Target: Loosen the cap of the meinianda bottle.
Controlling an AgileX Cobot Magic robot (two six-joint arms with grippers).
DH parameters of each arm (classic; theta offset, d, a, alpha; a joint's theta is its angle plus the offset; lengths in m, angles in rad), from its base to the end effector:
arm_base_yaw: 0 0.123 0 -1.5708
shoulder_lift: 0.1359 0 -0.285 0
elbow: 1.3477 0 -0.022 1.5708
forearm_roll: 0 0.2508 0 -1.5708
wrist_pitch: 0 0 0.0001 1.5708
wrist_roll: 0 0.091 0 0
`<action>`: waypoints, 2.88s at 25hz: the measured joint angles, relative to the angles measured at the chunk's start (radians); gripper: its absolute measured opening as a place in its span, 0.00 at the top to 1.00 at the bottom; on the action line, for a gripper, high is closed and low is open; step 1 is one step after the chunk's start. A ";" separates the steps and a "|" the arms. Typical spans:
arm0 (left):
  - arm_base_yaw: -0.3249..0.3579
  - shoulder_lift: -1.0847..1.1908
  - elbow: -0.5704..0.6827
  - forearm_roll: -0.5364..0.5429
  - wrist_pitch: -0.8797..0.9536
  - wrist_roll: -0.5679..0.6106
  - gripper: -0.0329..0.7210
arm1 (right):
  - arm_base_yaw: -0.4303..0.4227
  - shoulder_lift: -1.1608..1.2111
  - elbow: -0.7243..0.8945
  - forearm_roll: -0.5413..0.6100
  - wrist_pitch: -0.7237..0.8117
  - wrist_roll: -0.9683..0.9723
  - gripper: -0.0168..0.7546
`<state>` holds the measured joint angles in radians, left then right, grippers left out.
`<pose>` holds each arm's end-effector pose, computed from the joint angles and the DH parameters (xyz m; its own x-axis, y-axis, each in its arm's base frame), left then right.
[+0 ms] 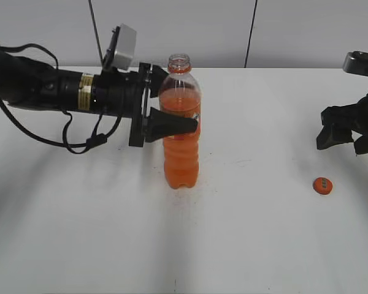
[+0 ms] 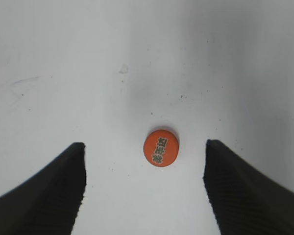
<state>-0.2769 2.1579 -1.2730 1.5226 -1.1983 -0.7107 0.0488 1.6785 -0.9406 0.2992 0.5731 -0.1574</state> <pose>0.3670 -0.1923 0.1516 0.0832 0.2301 -0.9696 0.9963 0.0013 0.0858 0.3127 0.0299 0.1813 -0.9379 0.0491 -0.3433 -0.0155 0.9830 0.1830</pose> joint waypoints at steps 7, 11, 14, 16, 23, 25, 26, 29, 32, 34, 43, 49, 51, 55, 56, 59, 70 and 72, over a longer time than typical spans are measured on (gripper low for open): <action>0.000 -0.121 0.000 0.000 -0.008 -0.057 0.24 | 0.000 -0.024 -0.013 0.005 0.027 0.000 0.25; 0.000 -0.173 0.000 0.005 -0.008 -0.093 0.24 | 0.000 -0.051 -0.021 0.007 0.044 0.000 0.25; 0.000 -0.211 0.000 0.015 -0.008 -0.124 0.24 | 0.000 -0.075 -0.039 0.008 0.063 0.000 0.25; 0.000 -0.246 0.000 0.016 -0.007 -0.163 0.24 | 0.000 -0.090 -0.055 0.008 0.083 0.000 0.25; 0.031 -0.447 0.001 0.025 0.186 -0.507 0.22 | 0.000 -0.146 -0.151 0.008 0.209 0.001 0.25; 0.039 -0.508 0.001 0.070 0.375 -0.618 0.19 | 0.000 -0.167 -0.179 0.008 0.245 0.001 0.25; 0.041 -0.541 0.001 0.117 0.460 -0.682 0.18 | 0.000 -0.178 -0.194 0.008 0.265 0.001 0.25; 0.043 -0.610 0.002 0.261 0.714 -0.890 0.17 | 0.000 -0.206 -0.232 0.008 0.318 0.001 0.25; 0.067 -0.633 0.023 0.296 0.863 -0.982 0.17 | 0.000 -0.236 -0.253 0.008 0.359 0.001 0.25; 0.084 -0.635 0.052 0.302 0.944 -0.995 0.17 | 0.000 -0.258 -0.258 0.008 0.376 0.001 0.25; 0.102 -0.635 0.188 0.022 1.539 -0.688 0.17 | 0.000 -0.320 -0.258 0.008 0.450 0.001 0.25; 0.102 -0.636 0.172 -0.750 1.819 -0.036 0.18 | 0.000 -0.328 -0.258 0.008 0.491 0.001 0.25; 0.102 -0.643 0.146 -0.986 1.894 0.150 0.18 | 0.000 -0.328 -0.258 0.007 0.512 0.001 0.25; 0.102 -0.652 0.086 -1.304 2.059 0.424 0.18 | 0.000 -0.328 -0.258 -0.011 0.561 0.000 0.25; 0.102 -0.652 0.074 -1.345 2.111 0.454 0.18 | 0.000 -0.328 -0.258 -0.024 0.576 0.000 0.25; 0.102 -0.653 0.064 -1.411 2.254 0.485 0.19 | 0.000 -0.328 -0.258 -0.069 0.627 0.006 0.25; 0.100 -0.964 0.280 -1.449 2.325 0.496 0.21 | 0.000 -0.547 0.011 -0.127 0.639 0.033 0.25; 0.100 -1.047 0.345 -1.449 2.327 0.496 0.21 | 0.000 -0.617 0.089 -0.127 0.640 0.033 0.25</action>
<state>-0.1766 1.1114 -0.9281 0.0731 1.1287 -0.2151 0.0488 1.0617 -0.8518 0.1723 1.2131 -0.1240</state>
